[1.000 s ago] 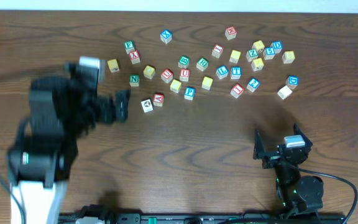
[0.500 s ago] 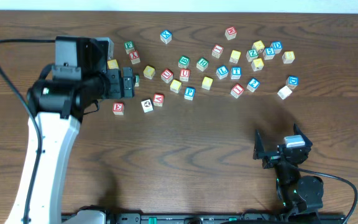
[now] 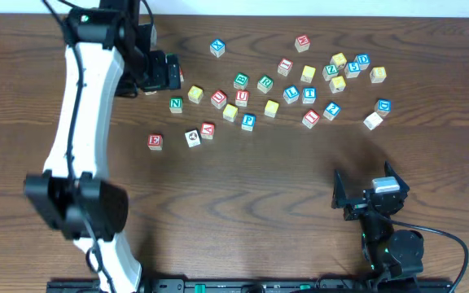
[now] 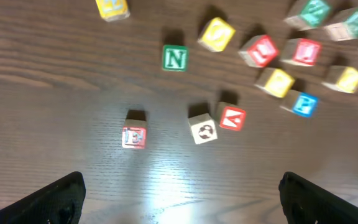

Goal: Spell out NEURIPS
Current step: 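Reach the left gripper toward the green N block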

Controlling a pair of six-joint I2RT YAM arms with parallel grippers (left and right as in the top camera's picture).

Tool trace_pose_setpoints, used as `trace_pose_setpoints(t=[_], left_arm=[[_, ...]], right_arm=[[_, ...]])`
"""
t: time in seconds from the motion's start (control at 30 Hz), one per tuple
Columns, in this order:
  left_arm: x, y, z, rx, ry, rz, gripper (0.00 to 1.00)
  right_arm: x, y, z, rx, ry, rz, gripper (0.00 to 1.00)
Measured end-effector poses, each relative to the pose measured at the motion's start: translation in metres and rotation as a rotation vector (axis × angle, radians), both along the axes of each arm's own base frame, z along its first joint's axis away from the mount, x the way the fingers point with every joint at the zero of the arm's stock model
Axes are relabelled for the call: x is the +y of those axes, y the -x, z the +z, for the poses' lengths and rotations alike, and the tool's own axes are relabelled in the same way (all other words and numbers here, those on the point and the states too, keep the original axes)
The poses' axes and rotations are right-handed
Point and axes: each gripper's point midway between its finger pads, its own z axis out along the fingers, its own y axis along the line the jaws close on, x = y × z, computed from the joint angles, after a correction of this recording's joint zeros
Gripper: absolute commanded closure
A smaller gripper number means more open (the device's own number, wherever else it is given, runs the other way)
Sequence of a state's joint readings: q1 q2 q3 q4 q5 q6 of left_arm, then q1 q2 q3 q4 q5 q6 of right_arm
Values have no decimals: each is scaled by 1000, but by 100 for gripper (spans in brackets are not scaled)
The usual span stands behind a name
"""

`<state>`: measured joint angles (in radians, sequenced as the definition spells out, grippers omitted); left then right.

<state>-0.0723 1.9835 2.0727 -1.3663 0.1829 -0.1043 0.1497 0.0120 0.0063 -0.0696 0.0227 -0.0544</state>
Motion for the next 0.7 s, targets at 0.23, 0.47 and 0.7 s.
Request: trace_pose_setpoints(t=[0.23,0.47,0.7], left_arm=[[18,-6,-51,135,-25,-15,2],[24,-28,-74,103,-67,-56,2],[25,-49,-71,14,-76,-59,2]], right_arm=[[0,0,0,0,0,0,1],[0,0,0,0,0,0,1],[0,0,0,0,0,0,1]])
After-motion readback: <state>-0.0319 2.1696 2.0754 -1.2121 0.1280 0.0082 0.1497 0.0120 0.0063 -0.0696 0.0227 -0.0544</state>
